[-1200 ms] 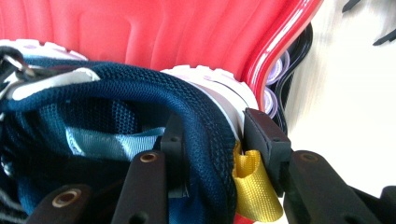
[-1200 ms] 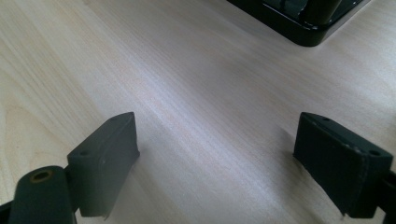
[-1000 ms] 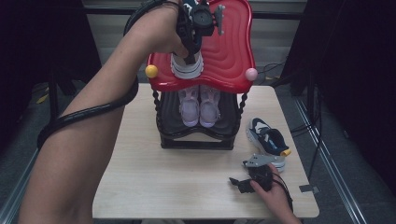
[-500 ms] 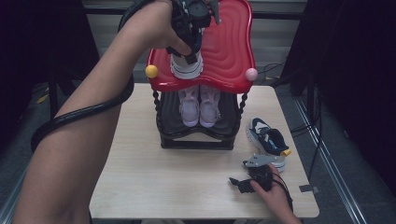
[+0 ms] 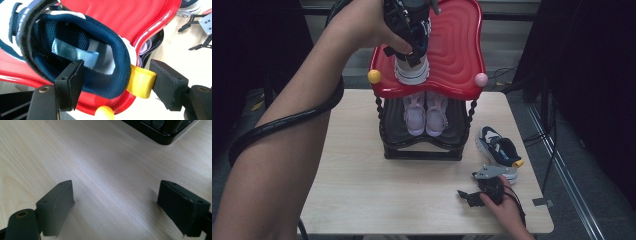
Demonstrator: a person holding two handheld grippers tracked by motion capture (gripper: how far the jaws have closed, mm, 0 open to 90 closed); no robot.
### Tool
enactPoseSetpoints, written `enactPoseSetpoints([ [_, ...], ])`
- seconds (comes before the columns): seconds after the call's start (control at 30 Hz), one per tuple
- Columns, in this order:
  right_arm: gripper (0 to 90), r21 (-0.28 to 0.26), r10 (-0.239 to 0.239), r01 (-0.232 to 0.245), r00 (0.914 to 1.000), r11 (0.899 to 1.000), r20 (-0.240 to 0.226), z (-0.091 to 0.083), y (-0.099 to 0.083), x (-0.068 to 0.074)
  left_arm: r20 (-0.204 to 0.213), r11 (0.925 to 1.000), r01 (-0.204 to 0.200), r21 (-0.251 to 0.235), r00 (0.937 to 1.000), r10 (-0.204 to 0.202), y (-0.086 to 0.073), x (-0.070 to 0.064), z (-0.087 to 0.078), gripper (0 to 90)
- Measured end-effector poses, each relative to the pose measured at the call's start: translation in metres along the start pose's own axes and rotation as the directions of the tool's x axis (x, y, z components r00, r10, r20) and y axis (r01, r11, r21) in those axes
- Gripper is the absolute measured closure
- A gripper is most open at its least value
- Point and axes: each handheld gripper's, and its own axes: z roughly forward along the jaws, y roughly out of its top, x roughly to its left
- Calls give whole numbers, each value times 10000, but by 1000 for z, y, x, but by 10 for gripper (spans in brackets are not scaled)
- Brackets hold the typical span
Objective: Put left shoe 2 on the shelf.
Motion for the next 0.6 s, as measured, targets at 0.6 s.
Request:
enactPoseSetpoints([
  [0.6,130,-12,-17,17,10000,10000,-7,0,0,0,581,9932,1162,-98,9916,-1154,-35,7,-15,278],
])
